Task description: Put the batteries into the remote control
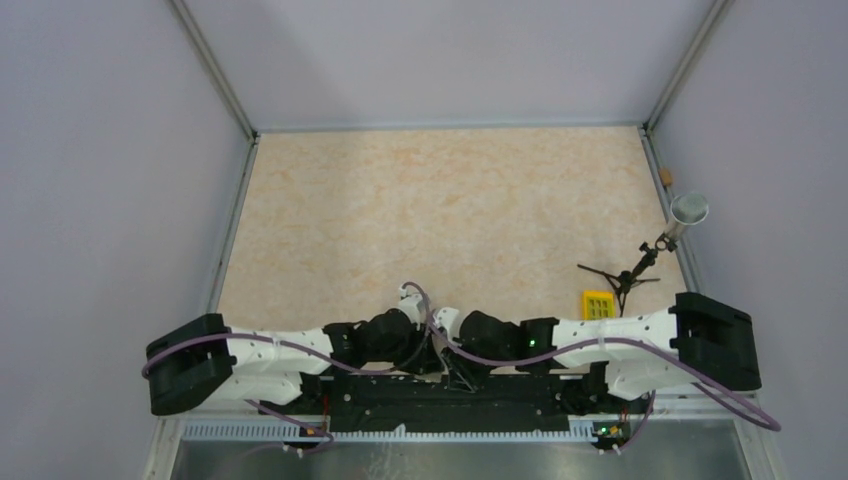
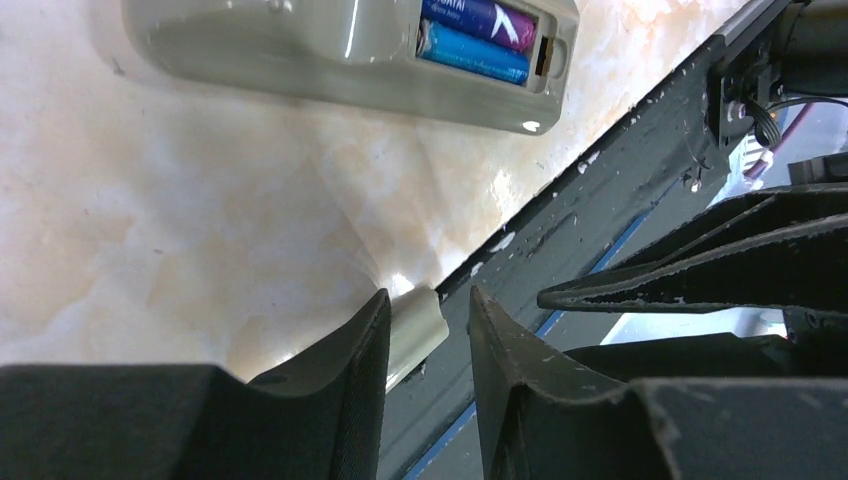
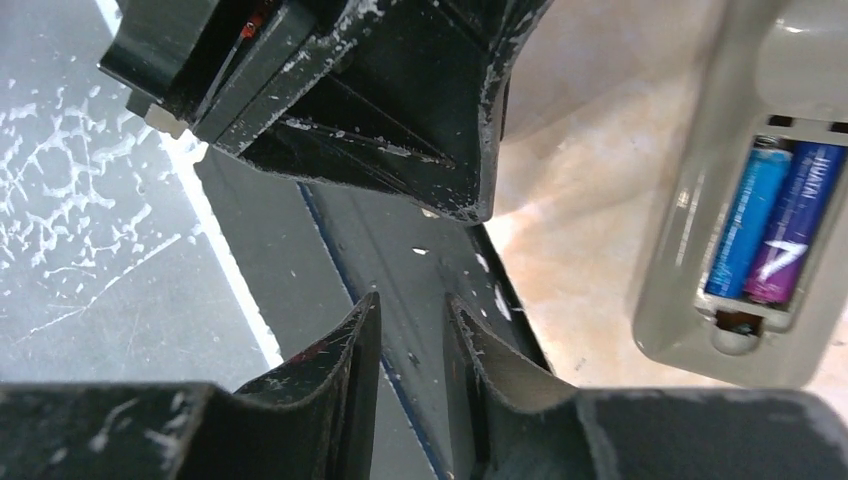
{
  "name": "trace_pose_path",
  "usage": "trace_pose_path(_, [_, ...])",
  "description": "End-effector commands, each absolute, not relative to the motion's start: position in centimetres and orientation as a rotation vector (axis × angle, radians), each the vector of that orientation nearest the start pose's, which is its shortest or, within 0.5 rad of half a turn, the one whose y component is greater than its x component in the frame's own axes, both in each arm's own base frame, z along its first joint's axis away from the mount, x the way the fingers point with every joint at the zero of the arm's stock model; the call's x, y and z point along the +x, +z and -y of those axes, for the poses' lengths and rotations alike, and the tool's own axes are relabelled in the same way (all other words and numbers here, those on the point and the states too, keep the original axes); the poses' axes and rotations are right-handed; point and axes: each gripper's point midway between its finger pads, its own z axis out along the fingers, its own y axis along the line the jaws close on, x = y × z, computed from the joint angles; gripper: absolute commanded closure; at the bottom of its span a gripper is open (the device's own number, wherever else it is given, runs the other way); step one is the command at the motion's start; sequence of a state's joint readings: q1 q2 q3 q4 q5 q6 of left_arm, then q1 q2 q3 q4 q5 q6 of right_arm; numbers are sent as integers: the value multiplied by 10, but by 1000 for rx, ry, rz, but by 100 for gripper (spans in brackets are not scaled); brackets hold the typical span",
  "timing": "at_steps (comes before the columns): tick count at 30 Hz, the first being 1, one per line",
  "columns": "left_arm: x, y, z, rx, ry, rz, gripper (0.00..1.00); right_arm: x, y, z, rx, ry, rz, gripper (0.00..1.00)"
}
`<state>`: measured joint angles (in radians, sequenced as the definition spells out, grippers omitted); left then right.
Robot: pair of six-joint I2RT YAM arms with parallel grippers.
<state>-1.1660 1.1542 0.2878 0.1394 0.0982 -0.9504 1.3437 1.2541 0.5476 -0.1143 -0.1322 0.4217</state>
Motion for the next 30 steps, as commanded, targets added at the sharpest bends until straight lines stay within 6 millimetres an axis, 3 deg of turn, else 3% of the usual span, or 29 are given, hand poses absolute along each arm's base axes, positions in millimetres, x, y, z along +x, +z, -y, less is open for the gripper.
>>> trace_pose_path(1, [49,-8,247,308,-918,-2703,63,16,51,-322,-1246,1006,-2254,75])
trace_pose_path(9, [44,-7,232,207,-894,-2722,65,9,46,-334,-1230,1056,-2248,84])
trace_pose_path(23, [66,16,211,-1,-856,-2596,58,-7,42,-362,-1281,1141,-2182,87])
trace_pose_path(30, [63,17,205,-82,-872,-2614,58,5,53,-375,-1245,1108,-2124,70])
